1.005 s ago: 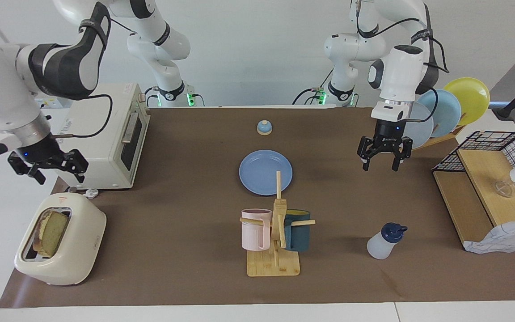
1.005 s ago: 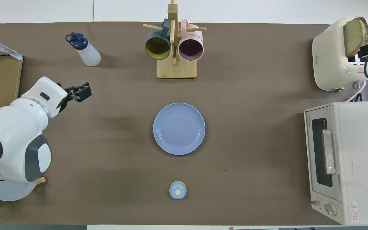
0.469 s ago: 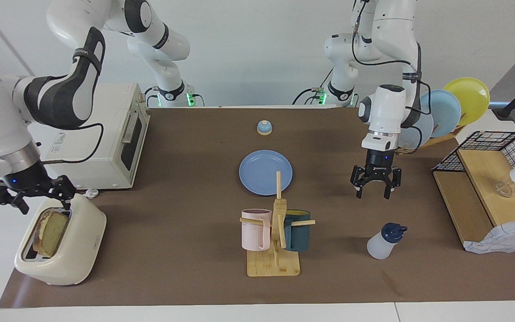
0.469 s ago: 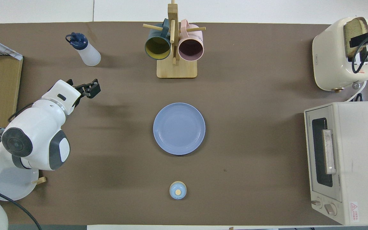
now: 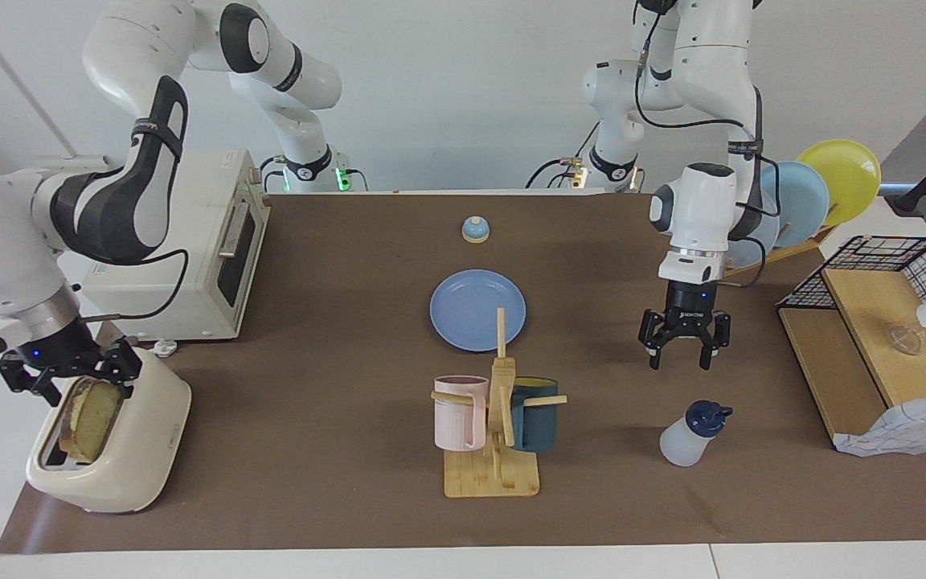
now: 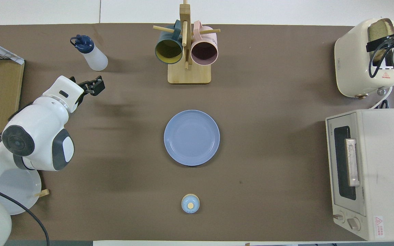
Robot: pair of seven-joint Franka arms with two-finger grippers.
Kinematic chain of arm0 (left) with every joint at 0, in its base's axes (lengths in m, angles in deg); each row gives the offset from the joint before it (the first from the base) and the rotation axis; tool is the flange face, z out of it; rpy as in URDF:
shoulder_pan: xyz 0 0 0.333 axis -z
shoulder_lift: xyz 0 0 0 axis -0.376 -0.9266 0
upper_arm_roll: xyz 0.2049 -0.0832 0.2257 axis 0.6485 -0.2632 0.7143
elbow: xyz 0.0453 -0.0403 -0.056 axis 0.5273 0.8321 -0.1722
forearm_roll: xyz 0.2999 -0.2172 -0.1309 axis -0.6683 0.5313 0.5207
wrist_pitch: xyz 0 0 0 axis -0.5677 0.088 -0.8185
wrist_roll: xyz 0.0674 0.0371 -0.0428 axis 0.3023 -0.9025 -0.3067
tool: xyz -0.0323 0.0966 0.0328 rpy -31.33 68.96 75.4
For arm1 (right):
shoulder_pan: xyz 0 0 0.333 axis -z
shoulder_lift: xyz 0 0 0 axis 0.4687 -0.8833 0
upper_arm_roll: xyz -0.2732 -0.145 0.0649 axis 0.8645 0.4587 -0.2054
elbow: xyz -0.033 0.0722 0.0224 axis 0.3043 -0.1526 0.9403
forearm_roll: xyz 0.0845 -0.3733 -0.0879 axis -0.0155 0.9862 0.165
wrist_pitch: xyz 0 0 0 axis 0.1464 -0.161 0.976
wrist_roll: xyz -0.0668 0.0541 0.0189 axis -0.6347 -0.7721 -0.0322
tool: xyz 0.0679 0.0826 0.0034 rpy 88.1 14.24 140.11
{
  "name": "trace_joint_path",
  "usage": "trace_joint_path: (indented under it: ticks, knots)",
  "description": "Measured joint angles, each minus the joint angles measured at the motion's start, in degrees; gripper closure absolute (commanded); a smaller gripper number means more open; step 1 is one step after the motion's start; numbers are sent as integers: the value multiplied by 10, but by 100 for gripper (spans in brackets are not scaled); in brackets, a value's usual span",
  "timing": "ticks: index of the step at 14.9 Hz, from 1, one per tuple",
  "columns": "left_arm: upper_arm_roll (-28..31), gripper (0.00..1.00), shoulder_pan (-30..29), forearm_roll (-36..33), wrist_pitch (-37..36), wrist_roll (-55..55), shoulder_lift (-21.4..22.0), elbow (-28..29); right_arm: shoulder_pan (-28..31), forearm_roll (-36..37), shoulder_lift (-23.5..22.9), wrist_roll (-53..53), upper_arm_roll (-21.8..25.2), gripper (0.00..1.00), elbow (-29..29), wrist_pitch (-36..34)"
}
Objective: Put bread on plate and add seasoning
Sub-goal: 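Grasp the white bottle with the left gripper while the right gripper grasps the toast, then carry the toast with the right gripper from the toaster over the blue plate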
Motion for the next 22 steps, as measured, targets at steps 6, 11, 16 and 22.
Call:
trace_joint_path:
  ticks: [6,11,16,22]
  knots:
    - [2,0,0,0,2,0,-54,-53,11,0,0,62,-1,22,14,-2]
    - [3,0,2,0,3,0,-86,-94,12,0,0,64,-3,58,15,-5]
    - [35,0,33,1,4,0,-94,-109,12,0,2,87,-18,100,20,-8]
    - [81,0,81,21,12,1,-127,-142,9,48,24,158,-22,100,26,-15]
